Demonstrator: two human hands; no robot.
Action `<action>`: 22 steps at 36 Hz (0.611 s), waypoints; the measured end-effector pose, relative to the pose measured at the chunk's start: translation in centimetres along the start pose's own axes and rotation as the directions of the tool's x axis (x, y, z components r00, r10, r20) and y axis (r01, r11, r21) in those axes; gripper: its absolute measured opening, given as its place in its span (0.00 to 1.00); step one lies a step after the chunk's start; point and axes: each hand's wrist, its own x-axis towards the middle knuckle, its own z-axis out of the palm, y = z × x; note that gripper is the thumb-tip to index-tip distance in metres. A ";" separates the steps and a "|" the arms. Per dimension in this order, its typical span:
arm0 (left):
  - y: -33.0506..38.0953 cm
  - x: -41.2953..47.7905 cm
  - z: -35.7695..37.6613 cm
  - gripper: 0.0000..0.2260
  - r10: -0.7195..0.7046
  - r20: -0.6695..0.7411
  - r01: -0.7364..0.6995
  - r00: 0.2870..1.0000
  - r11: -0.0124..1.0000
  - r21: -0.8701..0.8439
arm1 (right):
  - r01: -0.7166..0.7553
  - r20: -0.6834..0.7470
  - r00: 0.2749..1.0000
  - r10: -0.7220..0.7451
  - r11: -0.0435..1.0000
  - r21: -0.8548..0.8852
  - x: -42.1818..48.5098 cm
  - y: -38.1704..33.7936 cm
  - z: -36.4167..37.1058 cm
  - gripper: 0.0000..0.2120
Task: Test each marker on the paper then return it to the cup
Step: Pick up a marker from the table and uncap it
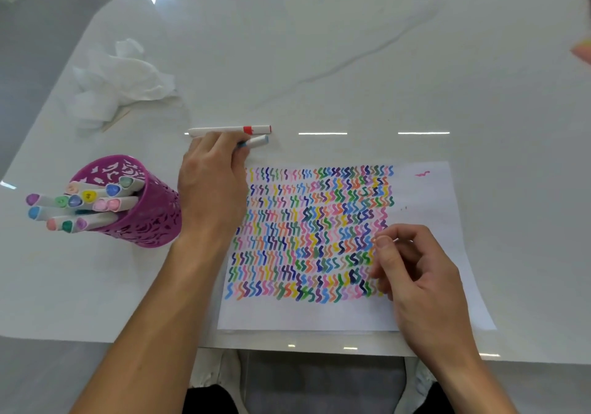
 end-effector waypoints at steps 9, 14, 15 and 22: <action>2.5 -1.9 -2.0 0.09 0.148 -0.014 -0.149 0.989 0.979 -0.137 | 0.073 -0.108 0.992 -0.062 0.993 0.098 -0.3 -0.9 -0.5 0.05; 4.7 -4.0 -3.5 0.08 0.177 -0.028 -0.179 0.984 0.960 -0.217 | 0.098 -0.195 0.979 -0.063 0.980 0.175 -0.7 -1.7 -2.0 0.05; 5.2 -4.5 -3.8 0.08 0.178 -0.022 -0.178 0.984 0.956 -0.231 | 0.095 -0.209 0.976 -0.055 0.977 0.189 -0.7 -1.9 -2.3 0.04; 8.3 -8.1 -5.0 0.07 0.190 0.102 -0.140 0.976 0.917 -0.373 | 0.050 -0.247 0.968 0.037 0.940 0.337 -1.4 -2.5 -3.9 0.07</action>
